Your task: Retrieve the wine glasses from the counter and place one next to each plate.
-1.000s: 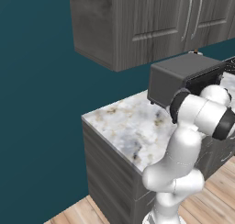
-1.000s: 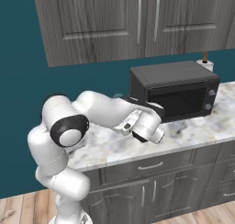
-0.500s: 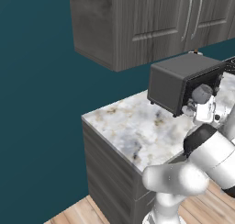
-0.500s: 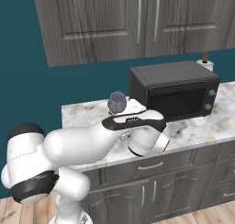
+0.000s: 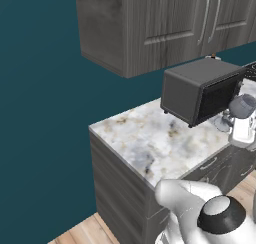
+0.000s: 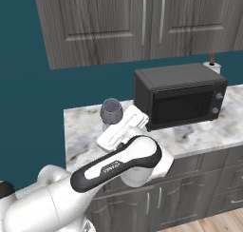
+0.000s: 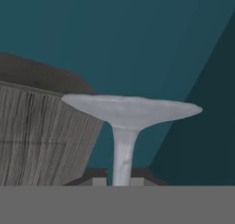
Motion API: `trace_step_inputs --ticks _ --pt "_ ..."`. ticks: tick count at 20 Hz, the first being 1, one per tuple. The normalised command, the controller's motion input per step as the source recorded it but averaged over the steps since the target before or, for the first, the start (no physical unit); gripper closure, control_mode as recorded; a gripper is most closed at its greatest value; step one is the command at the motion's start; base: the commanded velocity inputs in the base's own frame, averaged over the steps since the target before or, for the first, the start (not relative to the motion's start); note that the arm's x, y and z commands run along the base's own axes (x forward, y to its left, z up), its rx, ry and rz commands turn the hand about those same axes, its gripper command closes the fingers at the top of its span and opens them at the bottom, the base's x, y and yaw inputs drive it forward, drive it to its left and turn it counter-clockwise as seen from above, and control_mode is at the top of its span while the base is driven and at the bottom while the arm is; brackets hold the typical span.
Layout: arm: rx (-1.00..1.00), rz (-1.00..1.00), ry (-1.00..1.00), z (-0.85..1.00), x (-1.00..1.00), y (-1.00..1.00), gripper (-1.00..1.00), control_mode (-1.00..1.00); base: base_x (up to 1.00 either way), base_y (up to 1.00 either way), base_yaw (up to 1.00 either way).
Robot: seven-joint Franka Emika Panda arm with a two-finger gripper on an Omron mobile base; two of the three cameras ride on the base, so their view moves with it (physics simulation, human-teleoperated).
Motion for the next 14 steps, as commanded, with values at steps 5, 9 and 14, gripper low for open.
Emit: trace_step_inputs --ticks 5,9,14 --pt "-0.01 0.0 0.0 0.51 -0.36 0.28 1.0 -1.0 0.0 0.0 0.0" --pt "-0.02 0.0 0.11 0.54 -0.2 0.3 1.0 -1.0 0.0 0.0 0.0" --pt "-0.02 0.0 0.13 0.28 -0.35 0.24 1.0 -1.0 0.0 0.0 0.0"
